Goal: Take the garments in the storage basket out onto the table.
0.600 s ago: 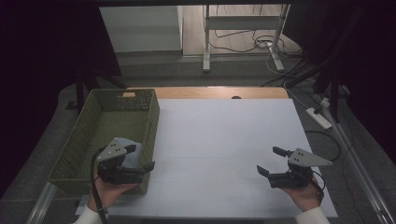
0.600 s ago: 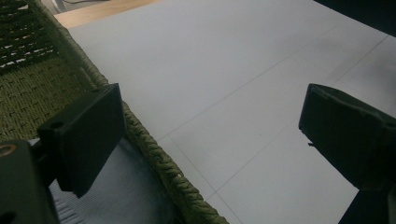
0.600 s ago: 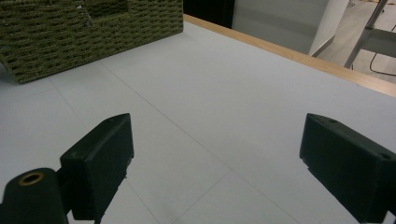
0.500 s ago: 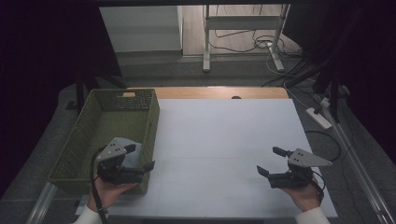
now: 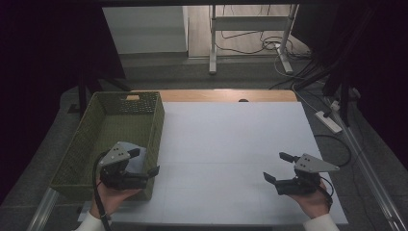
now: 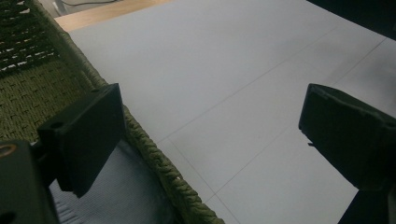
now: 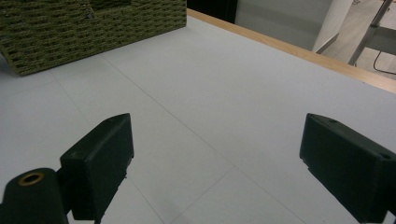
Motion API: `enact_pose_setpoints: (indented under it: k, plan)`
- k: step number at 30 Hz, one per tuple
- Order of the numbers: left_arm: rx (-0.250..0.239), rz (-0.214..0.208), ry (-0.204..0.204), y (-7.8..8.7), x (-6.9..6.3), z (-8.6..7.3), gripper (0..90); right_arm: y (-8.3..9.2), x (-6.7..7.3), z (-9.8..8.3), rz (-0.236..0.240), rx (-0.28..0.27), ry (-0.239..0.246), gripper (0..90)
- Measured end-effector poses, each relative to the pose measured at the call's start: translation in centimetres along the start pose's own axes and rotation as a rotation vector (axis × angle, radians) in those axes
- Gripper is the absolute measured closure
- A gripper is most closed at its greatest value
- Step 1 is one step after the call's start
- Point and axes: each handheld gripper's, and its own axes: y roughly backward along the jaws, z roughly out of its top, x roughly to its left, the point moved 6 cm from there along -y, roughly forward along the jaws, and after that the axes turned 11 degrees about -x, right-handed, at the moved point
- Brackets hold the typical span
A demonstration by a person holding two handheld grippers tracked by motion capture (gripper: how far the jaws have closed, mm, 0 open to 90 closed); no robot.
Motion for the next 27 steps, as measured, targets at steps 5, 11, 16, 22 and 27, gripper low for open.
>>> enact_pose_setpoints:
  k: [5,11,16,22,27]
  plan:
    - [-0.001,-0.005,-0.003,0.04,-0.08,0.04,7.3,-0.16,0.1,-0.1,0.004,0.005,-0.002,10.2]
    - [-0.002,-0.004,-0.002,0.11,-0.03,0.07,7.3,-0.3,0.23,-0.13,0.008,0.008,-0.001,10.2]
    - [-0.003,-0.006,0.0,0.07,0.03,0.12,7.4,-0.24,0.22,-0.23,0.007,0.009,0.003,10.3]
    - [0.003,-0.001,-0.002,0.03,0.14,0.06,7.4,-0.22,0.13,-0.25,0.005,0.011,0.002,10.3]
    - [0.005,0.008,0.002,-0.03,0.4,0.1,7.5,-0.49,-0.05,-0.42,0.013,0.013,0.002,10.3]
